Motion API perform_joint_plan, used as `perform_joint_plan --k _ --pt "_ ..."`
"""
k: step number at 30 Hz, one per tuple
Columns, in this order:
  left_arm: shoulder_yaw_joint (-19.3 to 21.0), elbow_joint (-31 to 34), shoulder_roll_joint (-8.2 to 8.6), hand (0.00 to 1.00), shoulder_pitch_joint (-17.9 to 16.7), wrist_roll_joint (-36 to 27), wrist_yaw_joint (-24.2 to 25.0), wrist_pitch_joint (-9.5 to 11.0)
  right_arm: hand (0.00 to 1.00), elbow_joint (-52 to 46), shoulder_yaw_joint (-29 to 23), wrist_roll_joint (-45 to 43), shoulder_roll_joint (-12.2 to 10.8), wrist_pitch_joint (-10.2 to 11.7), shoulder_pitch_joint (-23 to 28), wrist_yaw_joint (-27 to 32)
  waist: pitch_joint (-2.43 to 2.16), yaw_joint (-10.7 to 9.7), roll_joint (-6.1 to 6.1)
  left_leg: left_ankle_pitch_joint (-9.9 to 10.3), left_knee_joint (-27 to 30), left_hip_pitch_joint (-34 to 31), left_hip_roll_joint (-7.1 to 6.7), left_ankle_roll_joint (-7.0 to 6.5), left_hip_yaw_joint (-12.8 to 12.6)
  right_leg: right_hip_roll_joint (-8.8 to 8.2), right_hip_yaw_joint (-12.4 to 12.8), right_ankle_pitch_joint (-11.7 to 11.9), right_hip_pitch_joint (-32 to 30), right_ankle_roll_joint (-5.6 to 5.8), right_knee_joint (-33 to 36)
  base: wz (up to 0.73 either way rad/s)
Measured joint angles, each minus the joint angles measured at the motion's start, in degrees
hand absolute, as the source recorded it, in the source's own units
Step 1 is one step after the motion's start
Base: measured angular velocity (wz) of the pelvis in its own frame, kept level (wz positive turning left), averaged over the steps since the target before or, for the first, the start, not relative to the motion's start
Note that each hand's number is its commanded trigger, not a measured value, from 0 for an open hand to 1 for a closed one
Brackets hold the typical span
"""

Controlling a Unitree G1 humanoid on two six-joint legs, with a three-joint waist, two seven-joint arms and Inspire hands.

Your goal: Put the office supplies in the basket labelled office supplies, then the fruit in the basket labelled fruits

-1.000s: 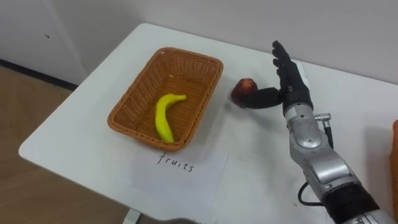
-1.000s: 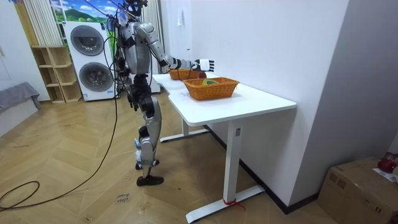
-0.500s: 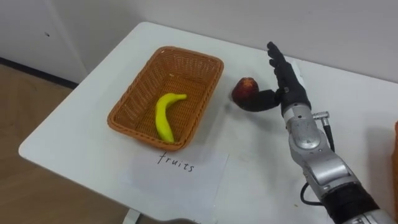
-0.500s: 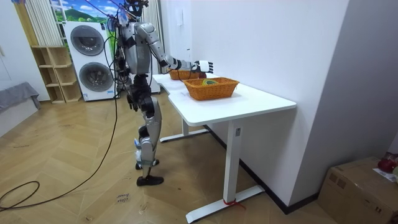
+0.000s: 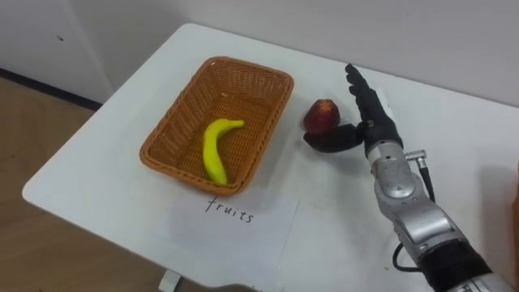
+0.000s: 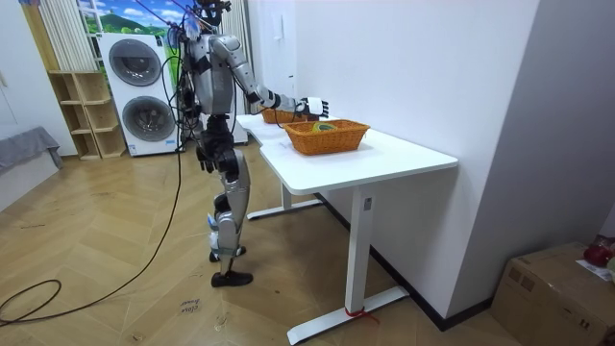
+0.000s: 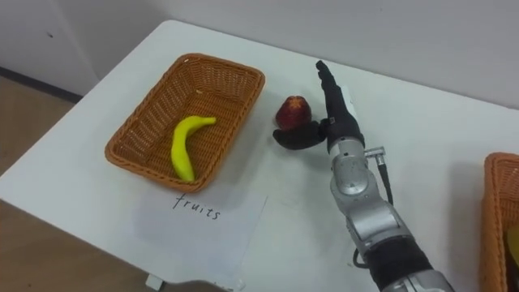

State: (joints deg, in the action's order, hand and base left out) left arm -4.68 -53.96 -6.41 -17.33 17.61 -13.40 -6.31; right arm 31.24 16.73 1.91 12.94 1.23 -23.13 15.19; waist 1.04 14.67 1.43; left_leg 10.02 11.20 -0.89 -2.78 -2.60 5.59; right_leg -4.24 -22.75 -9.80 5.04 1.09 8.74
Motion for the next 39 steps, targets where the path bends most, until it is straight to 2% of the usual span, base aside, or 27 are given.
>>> perform_joint_plan --k 9,16,23,27,35,39 --pt "0.0 -0.08 0.0 0.0 -0.1 0.02 2.87 -0.04 0.0 3.17 0.0 0.0 0.0 0.0 -0.08 -0.46 -0.02 0.34 0.03 -0.01 0.21 -0.48 -0.07 0.01 0.73 -0.35 -1.05 0.0 -0.14 0.0 0.0 0.03" --pt "0.04 -0.14 0.0 0.0 0.01 0.02 3.87 -0.06 0.0 4.37 -0.06 -0.43 0.09 0.0 -0.35 -0.44 -0.03 1.36 0.04 -0.01 0.3 -0.64 -0.21 0.01 1.07 -0.11 -1.26 0.0 -0.06 0.0 0.0 0.01" --pt "0.02 -0.16 0.03 0.0 0.06 0.0 4.0 -0.13 0.0 5.02 -0.06 -0.44 0.1 0.0 -0.75 -0.37 -0.04 1.4 0.06 -0.02 0.49 -0.85 -0.34 -0.01 1.59 -0.14 -1.58 -0.01 0.0 0.01 -0.01 0.04" --pt "-0.01 -0.16 0.04 0.0 0.07 0.02 4.03 -0.29 0.0 9.19 -0.06 -0.44 0.19 0.0 -2.5 -0.34 0.01 1.37 0.17 -0.13 0.51 -1.03 -0.56 -0.08 2.06 -0.29 -2.02 -0.02 0.04 0.04 -0.01 0.04" --pt "0.0 0.12 -0.01 0.0 0.07 0.05 4.7 -0.74 0.0 11.3 -0.12 -0.57 0.37 -0.01 -4.67 -0.31 0.13 1.49 0.93 -0.33 0.61 -1.37 -0.99 -0.38 2.35 -0.68 -2.42 -0.07 -0.13 0.23 0.03 0.02" --pt "-0.02 0.31 -0.97 0.0 0.07 -0.05 5.15 -0.72 0.0 11.36 -0.01 -0.57 0.44 -0.01 -5.59 -0.29 0.11 1.58 1.44 -0.37 0.6 -1.35 -0.96 -0.38 2.46 -0.77 -2.42 -0.07 -0.1 0.24 0.03 0.02"
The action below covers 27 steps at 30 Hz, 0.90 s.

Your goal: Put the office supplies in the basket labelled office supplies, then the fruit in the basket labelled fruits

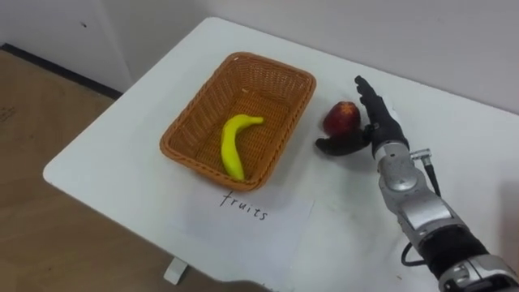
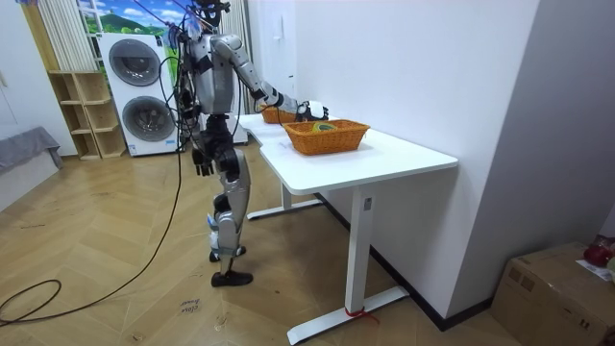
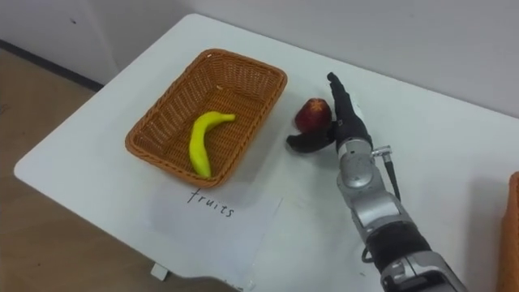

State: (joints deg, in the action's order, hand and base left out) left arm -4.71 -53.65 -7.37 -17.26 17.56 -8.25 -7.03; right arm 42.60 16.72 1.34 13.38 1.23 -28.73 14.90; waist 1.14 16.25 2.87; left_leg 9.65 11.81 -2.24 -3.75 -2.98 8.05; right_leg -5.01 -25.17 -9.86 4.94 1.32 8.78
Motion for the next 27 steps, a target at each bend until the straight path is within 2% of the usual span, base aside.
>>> perform_joint_plan --k 7,17,27 --pt "0.1 0.19 -1.12 0.0 0.05 0.07 -0.33 0.04 0.0 0.06 0.02 0.08 0.68 -0.01 -0.29 -0.07 0.41 0.1 0.78 -0.04 0.02 0.33 -0.02 0.0 0.0 -0.13 -0.03 -0.03 0.08 0.04 0.01 0.0" --pt "0.53 0.19 -1.21 0.0 0.68 0.07 -0.34 -0.05 0.0 0.14 0.02 0.26 2.09 -0.09 -0.34 -2.11 0.38 0.05 0.83 -0.1 0.01 0.32 0.0 0.09 0.02 0.01 0.11 -0.03 0.12 0.04 0.01 0.0" --pt "2.18 0.01 -1.24 0.0 0.79 0.18 -1.37 -0.03 0.0 3.91 -0.09 -0.48 2.76 -0.16 -1.65 -7.3 0.18 0.0 1.05 -0.11 -0.08 0.22 0.03 0.08 -0.02 -0.02 -0.09 -0.03 -0.03 0.04 -0.01 0.0"
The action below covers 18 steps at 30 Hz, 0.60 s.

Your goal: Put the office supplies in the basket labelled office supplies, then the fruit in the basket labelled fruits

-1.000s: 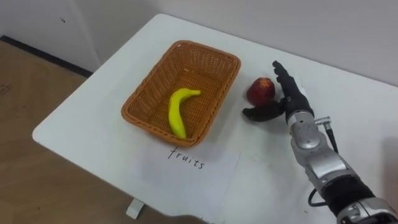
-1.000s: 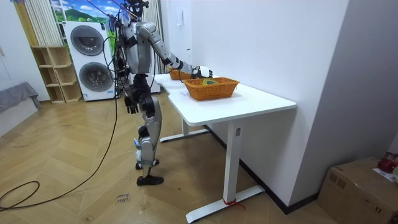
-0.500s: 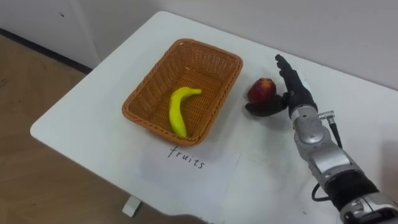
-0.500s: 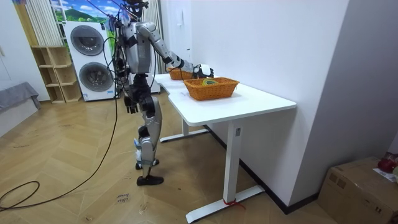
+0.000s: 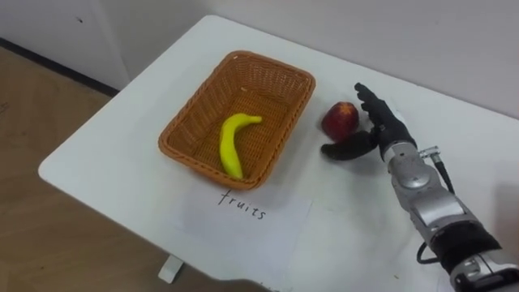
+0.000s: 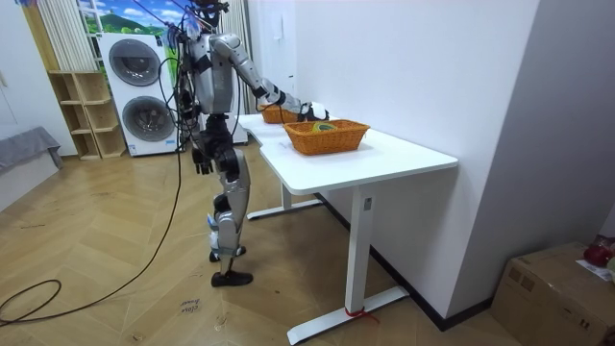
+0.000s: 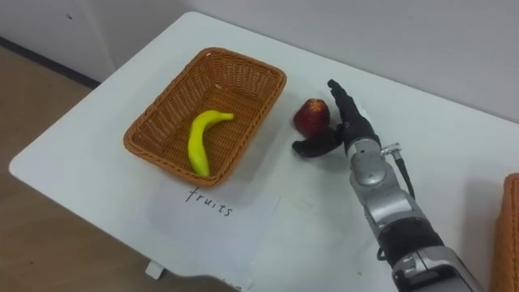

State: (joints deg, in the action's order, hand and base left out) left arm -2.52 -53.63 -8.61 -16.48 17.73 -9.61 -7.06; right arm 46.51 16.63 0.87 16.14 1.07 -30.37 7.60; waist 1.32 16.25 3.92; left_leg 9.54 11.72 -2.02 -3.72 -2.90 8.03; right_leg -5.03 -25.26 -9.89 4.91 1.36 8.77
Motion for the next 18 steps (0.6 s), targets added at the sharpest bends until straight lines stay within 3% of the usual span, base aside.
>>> perform_joint_plan --k 9,12,18 --pt "1.26 0.06 -0.22 0.0 -0.7 0.1 -0.34 0.01 0.0 4.73 0.14 -2.18 0.96 1.09 -0.58 -4.4 -0.39 0.31 0.57 0.0 -0.03 1.26 -0.02 0.0 0.1 -0.09 -0.9 0.0 1.49 0.0 -0.1 0.02" --pt "1.22 -0.88 -0.36 0.0 -0.47 -0.04 -0.33 0.32 0.0 6.2 0.14 -2.43 1.96 1.35 -0.74 -5.83 -0.37 1.37 0.79 0.03 -0.37 1.15 -0.01 0.02 0.18 0.03 -1.62 0.0 1.6 0.0 -0.07 0.01" --pt "1.17 -1.76 -0.51 0.0 -0.87 -0.12 0.14 0.04 0.0 6.68 0.14 -3.02 2.28 1.3 -0.88 -7.01 -0.33 1.63 1.12 0.02 -0.06 0.73 -0.05 0.02 0.19 0.04 -1.77 0.0 1.49 0.0 -0.01 0.0"
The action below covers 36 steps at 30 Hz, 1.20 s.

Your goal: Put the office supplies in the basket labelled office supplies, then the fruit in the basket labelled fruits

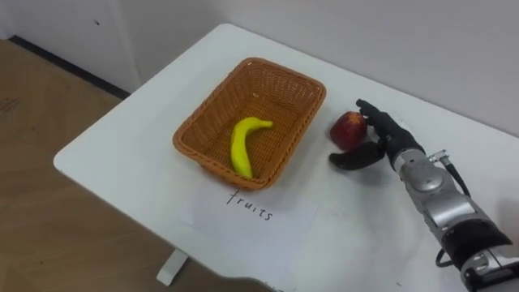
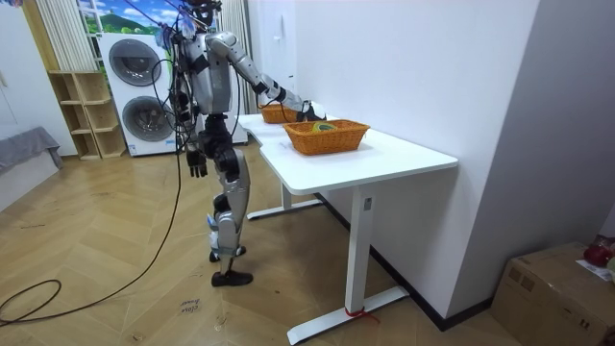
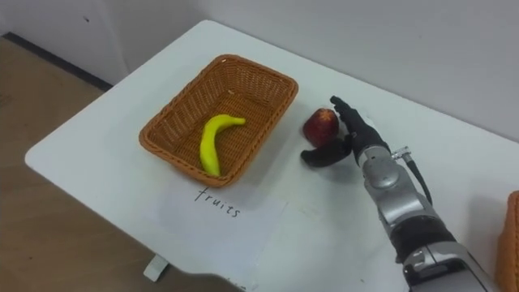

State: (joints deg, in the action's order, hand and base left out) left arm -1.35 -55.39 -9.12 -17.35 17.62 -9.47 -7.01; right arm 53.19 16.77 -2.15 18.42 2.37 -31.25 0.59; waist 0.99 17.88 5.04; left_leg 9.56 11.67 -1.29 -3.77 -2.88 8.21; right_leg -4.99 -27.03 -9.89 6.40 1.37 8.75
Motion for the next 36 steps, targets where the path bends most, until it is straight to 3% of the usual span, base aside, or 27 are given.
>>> perform_joint_plan --k 15,27,29,30,31,36 --pt "0.01 -2.05 -0.35 0.0 0.86 0.03 0.0 0.05 0.0 -0.01 -0.01 -2.57 -0.02 0.26 -0.02 0.01 0.43 0.09 0.07 -0.01 -0.04 0.13 0.02 0.0 -0.06 -0.02 0.08 0.0 0.05 0.0 0.0 0.0" --pt "0.08 -1.79 -0.41 0.0 1.1 0.15 0.01 -0.09 0.0 -0.13 -0.21 -5.13 -0.02 -1.06 -2.67 1.53 0.32 -0.01 0.1 -0.11 -0.14 -0.18 0.04 0.03 -0.1 0.01 0.06 0.0 -0.53 0.0 -0.05 0.0" --pt "0.1 -1.71 -0.41 0.0 1.09 0.21 0.01 -0.14 0.58 -0.13 -0.21 -5.13 -0.02 -1.11 -2.87 1.88 0.31 -0.05 0.1 -0.11 -0.16 -0.19 0.03 0.02 -0.09 0.0 0.01 0.0 -0.55 0.0 -0.07 0.0" --pt "0.12 -1.46 -0.41 0.0 1.08 0.37 0.01 -0.17 0.92 -0.13 -0.21 -5.13 -0.02 -1.15 -3.0 1.91 0.31 -0.09 0.1 -0.11 -0.16 -0.2 0.02 0.02 -0.09 0.0 -0.01 0.0 -0.57 0.0 -0.08 0.0" --pt "0.12 -1.2 -0.42 0.0 1.13 0.51 0.01 -0.15 1.0 -0.19 -0.21 -5.15 -0.02 -1.17 -3.04 1.99 0.3 -0.09 0.09 -0.11 -0.17 -0.25 0.02 0.02 -0.08 -0.01 -0.04 0.0 -0.6 0.0 -0.07 0.0" --pt "1.09 -0.32 -0.41 0.0 1.36 0.57 0.0 -0.03 1.0 -1.19 -0.23 -6.73 -0.18 -1.19 -3.04 2.52 0.15 -0.09 -0.14 -0.12 -0.13 -0.53 0.02 0.02 -0.09 -0.02 0.0 0.0 -0.84 0.0 -0.07 0.0"
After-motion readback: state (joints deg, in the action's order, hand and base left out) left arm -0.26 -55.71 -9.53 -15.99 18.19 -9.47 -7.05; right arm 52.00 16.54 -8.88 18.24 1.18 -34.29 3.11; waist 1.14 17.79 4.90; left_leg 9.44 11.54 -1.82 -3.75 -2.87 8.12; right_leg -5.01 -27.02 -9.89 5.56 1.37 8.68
